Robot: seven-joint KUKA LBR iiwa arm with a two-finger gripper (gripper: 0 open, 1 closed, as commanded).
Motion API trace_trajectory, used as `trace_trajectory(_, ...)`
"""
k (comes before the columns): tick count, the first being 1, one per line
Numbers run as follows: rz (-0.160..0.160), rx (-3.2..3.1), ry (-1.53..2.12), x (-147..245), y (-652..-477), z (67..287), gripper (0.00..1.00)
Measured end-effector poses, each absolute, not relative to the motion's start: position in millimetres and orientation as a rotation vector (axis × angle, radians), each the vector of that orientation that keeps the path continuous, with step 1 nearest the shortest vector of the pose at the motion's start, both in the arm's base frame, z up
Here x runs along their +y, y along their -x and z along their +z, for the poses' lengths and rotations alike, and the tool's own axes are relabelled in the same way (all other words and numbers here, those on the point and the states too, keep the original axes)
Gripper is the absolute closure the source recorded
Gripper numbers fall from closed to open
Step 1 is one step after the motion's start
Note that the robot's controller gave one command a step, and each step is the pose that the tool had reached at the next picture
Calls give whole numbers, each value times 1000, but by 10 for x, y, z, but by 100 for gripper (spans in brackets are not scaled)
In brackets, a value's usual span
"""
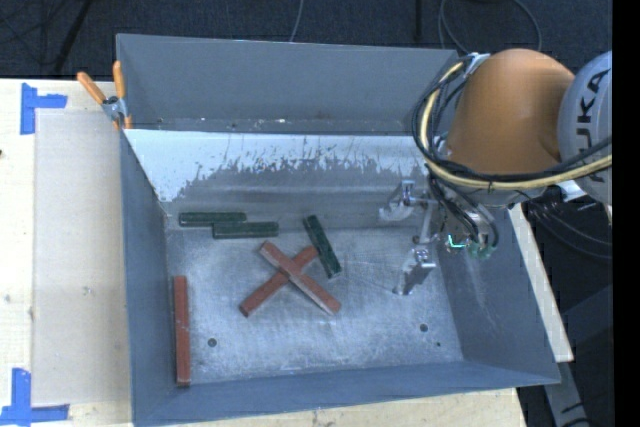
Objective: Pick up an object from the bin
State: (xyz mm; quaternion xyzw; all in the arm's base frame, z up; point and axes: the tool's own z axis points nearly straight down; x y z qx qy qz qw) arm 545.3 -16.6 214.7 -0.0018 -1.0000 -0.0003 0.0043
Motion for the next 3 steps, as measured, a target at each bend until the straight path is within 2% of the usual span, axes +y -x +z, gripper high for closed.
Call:
trace_trajectory(1, -1, -3141, 5, -166, -5469, 2188, 0)
trace_trajectory(2, -1, -3151, 18, -102, -5757, 1755, 0)
trace_trajectory(3, -1, -3145, -6, -58, -5693, 1187, 0)
